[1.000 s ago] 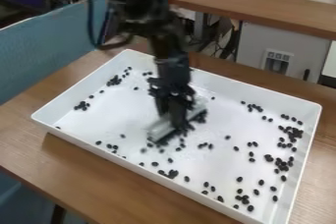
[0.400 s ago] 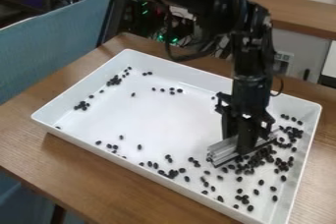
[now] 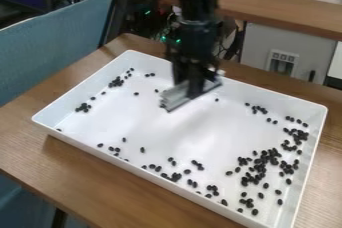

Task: Sweep into pile

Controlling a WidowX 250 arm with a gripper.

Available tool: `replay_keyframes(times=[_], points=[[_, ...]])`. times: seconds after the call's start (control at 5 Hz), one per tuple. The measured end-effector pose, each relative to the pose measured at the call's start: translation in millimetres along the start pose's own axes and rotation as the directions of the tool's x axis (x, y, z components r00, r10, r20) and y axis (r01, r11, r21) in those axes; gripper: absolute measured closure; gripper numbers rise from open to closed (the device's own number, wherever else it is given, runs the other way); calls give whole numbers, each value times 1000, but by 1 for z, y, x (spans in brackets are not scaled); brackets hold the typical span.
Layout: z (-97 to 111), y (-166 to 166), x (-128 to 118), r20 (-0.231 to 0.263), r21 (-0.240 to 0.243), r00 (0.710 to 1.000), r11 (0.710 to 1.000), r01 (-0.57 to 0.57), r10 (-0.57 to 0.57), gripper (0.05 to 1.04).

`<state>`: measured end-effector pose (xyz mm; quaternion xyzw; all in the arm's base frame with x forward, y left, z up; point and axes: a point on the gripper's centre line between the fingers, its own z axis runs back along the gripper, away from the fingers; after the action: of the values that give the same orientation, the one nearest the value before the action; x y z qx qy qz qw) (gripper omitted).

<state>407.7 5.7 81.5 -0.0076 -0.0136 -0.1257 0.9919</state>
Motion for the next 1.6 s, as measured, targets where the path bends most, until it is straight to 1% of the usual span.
replay_keyframes(times=[0.2,0.4,0.6,0.8,1.0,1.2,1.4,1.6], points=[[5,38,-7,11,42,997,996,-78,78,711],[-14,92,-20,-1,65,988,986,-153,153,711],[-26,133,-20,9,47,986,985,-167,167,711],[-28,145,-16,27,48,985,984,-171,170,711],[-38,152,-11,28,27,985,985,-172,171,710],[-41,156,-14,13,32,981,981,-193,192,711],[-51,157,-18,15,50,974,973,-225,225,711],[-53,147,-23,13,19,975,975,-221,220,711]])
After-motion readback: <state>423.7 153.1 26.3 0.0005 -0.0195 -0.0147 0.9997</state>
